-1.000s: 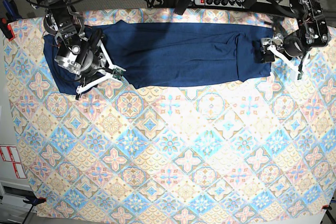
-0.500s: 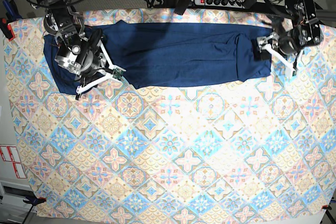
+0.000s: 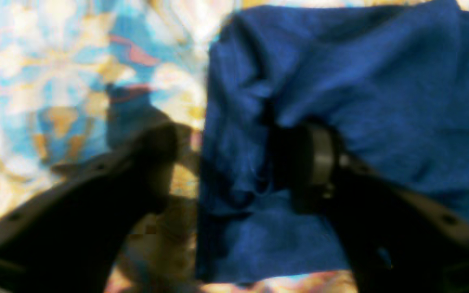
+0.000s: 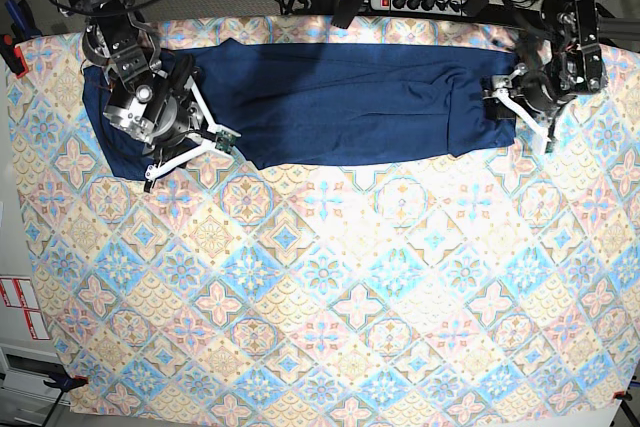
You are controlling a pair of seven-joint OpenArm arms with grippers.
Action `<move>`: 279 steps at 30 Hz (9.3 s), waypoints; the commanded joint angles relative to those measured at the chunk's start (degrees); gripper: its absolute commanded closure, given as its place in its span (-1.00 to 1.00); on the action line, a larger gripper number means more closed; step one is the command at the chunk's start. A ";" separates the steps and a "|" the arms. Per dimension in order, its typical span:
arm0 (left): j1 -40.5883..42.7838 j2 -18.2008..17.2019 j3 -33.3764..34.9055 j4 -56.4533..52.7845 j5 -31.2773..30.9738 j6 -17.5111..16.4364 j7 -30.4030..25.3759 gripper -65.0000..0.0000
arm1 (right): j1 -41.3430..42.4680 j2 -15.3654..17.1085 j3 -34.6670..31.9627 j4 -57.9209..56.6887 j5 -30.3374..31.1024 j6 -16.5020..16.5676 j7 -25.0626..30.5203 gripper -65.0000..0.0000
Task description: Fold the T-shirt properly
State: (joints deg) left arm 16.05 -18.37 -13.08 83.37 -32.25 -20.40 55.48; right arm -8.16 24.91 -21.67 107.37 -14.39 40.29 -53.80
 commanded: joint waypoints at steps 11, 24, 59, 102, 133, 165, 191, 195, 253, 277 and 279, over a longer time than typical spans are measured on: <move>3.07 1.45 -0.85 10.03 -3.93 -2.76 2.49 0.54 | 0.82 0.63 0.44 1.07 -0.16 -0.29 0.39 0.61; 1.31 1.01 -18.08 11.70 -3.22 -2.76 2.41 0.67 | 0.56 0.81 2.46 1.24 -0.16 -0.29 0.48 0.61; 1.22 17.80 6.71 21.55 0.47 -2.23 5.75 0.67 | -1.02 0.98 7.47 2.21 -0.16 -0.29 0.57 0.61; -3.09 10.59 28.69 9.77 -0.06 -2.32 5.66 0.48 | -0.94 0.98 7.56 2.12 -0.16 -0.29 0.57 0.61; -14.69 20.52 23.94 -2.54 16.03 -2.32 -1.99 0.48 | -2.17 0.90 9.32 2.21 -0.16 -0.29 0.57 0.61; 3.86 6.02 23.24 17.15 16.56 -2.32 2.41 0.48 | -1.99 1.16 35.34 -9.22 32.19 -0.29 -9.80 0.35; 8.43 6.46 5.21 26.12 2.76 -2.41 2.23 0.49 | 7.50 2.21 29.54 -34.98 39.40 -0.29 -9.54 0.34; 8.61 6.46 5.21 26.12 2.76 -2.50 2.14 0.49 | 8.82 2.21 29.54 -36.56 39.49 -0.29 -9.54 0.34; 6.23 14.28 1.35 25.86 2.93 -2.41 1.97 0.49 | 17.97 -3.94 39.21 -42.19 49.69 -0.29 -12.09 0.98; 6.41 15.43 1.08 25.86 2.84 -2.41 1.97 0.49 | 9.09 -12.11 25.93 -11.42 57.95 -0.29 -18.33 0.98; 6.50 15.34 0.82 25.86 2.84 -2.41 1.97 0.49 | 9.09 -14.22 23.65 -9.83 57.95 -0.29 -18.33 0.98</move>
State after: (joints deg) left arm 22.68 -2.85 -11.90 108.33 -28.58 -22.57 58.48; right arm -0.25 10.66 1.93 96.27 41.93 39.83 -73.76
